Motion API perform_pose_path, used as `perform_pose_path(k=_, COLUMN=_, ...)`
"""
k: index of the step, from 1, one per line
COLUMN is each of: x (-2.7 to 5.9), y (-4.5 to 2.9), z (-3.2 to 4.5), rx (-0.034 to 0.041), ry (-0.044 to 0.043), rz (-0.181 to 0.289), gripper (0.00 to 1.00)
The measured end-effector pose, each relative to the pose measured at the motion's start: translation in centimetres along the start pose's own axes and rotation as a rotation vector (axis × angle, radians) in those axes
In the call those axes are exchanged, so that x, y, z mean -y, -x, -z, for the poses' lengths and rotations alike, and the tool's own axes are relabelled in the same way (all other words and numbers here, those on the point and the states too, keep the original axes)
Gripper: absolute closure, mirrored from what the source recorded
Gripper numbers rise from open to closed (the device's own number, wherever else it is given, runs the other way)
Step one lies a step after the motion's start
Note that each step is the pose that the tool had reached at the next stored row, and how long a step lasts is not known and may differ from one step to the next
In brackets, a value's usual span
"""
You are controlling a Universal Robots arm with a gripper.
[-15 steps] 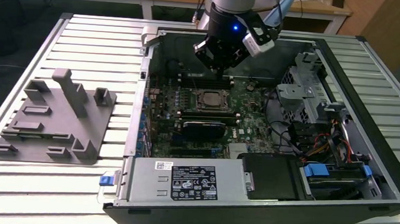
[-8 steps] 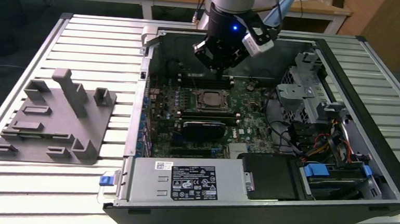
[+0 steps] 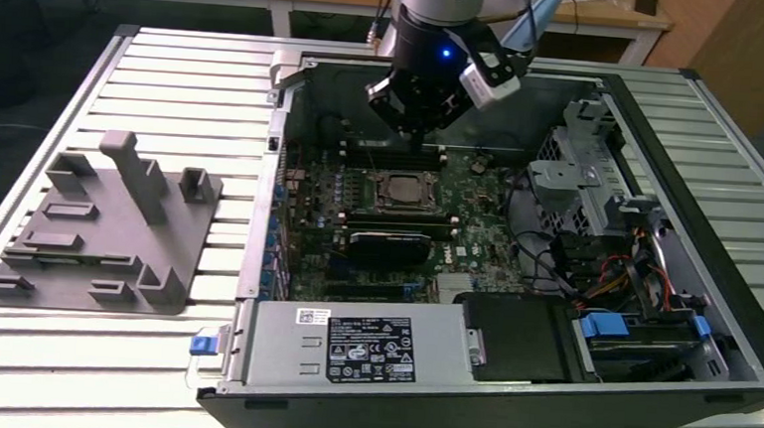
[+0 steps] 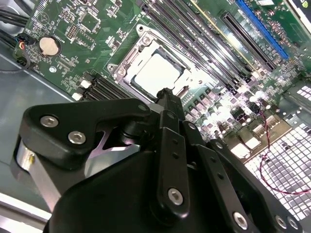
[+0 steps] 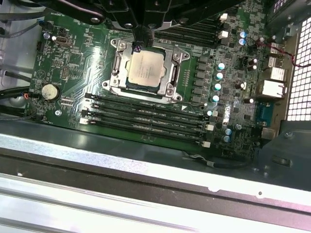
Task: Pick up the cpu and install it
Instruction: 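Install the first cpu locking lever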
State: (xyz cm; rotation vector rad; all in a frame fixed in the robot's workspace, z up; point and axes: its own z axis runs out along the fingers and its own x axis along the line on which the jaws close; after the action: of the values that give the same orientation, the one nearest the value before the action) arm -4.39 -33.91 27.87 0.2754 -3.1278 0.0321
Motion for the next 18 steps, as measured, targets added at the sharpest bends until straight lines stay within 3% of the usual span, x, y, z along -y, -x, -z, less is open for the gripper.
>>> perform_pose_path(k=18, x=0.13, y=-0.74, z=0.02, rx=0.0076, ry=0.0006, rz=0.000, gripper=0.89)
